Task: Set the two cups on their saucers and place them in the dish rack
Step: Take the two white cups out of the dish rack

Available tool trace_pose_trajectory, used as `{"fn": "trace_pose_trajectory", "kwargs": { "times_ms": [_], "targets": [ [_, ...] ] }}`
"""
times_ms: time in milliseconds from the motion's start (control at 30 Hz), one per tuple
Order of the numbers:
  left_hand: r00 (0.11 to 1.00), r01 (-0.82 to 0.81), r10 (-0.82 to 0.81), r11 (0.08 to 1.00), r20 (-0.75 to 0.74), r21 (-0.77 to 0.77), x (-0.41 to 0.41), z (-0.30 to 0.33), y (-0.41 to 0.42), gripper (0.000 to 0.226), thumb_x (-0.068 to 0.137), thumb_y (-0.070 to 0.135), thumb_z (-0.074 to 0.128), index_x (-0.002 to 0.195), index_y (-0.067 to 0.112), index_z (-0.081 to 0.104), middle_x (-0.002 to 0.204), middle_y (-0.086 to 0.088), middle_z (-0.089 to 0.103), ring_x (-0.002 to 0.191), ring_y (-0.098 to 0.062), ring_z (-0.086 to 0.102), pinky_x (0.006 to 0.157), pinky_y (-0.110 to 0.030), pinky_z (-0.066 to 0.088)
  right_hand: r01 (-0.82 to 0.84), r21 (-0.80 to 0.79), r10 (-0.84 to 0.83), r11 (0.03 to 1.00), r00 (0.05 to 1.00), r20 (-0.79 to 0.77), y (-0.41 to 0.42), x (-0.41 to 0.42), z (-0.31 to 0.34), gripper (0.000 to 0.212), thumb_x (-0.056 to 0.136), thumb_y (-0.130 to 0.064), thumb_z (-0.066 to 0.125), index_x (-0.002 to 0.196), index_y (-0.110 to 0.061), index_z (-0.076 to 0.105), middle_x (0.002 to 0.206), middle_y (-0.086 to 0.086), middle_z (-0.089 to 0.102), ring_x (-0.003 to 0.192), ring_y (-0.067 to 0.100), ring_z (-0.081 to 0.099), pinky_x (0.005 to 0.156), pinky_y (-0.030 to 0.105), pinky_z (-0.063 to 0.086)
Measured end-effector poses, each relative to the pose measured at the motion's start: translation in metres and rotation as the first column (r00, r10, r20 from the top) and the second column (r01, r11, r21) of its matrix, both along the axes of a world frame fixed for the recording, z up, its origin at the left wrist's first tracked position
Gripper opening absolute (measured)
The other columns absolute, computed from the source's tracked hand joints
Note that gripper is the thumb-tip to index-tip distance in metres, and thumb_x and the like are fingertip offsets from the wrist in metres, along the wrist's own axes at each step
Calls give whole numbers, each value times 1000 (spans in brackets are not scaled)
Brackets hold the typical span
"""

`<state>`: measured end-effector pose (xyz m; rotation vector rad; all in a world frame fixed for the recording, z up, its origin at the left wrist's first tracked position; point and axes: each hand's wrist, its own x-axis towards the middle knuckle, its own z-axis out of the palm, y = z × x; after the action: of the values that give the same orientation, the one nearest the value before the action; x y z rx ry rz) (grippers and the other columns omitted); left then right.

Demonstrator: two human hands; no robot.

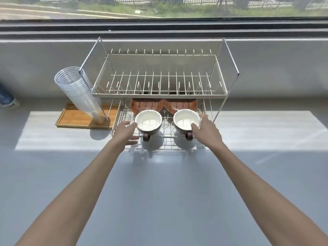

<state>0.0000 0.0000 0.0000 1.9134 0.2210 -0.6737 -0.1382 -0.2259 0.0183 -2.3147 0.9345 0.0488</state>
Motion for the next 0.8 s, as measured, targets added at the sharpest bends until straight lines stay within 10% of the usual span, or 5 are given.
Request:
{"fn": "trace_pose_trajectory", "kwargs": {
  "times_ms": [100, 233, 400, 800],
  "targets": [
    [999, -38, 37, 998, -18, -54, 1, 0, -4, 54, 99, 21, 54, 150, 14, 36, 130, -16, 53, 88, -31, 68, 73, -38, 59, 86, 104, -86, 991, 996, -5, -2, 7, -8, 62, 91, -33, 46, 148, -17, 28, 136, 14, 54, 119, 39, 55, 100, 47, 45],
    [996, -57, 49, 991, -69, -118, 6, -8, -10, 52, 99, 17, 54, 148, 13, 39, 128, -15, 53, 72, -23, 70, 53, -27, 61, 187, 327, -205, 927, 979, 21, -8, 14, -21, 55, 85, -27, 41, 139, -19, 38, 121, 11, 61, 96, 35, 69, 78, 50, 60],
    [989, -73, 51, 985, -141, -158, 10, -18, -13, 51, 97, 11, 58, 146, 11, 43, 138, -22, 54, 71, -26, 71, 45, -24, 58, 280, 690, -403, 668, 915, 19, -10, 17, -19, 44, 92, 0, 36, 135, -6, 44, 93, 17, 62, 75, 30, 68, 55, 33, 63],
    [966, -217, 181, 956, -184, -196, 4, -20, -19, 57, 89, -2, 57, 143, 10, 45, 122, -22, 57, 44, -15, 70, 42, -21, 55, 313, 783, -533, 537, 846, 27, -5, 17, -21, 35, 92, 0, 39, 124, 10, 48, 82, 25, 63, 67, 36, 71, 51, 28, 61]
  ]
}}
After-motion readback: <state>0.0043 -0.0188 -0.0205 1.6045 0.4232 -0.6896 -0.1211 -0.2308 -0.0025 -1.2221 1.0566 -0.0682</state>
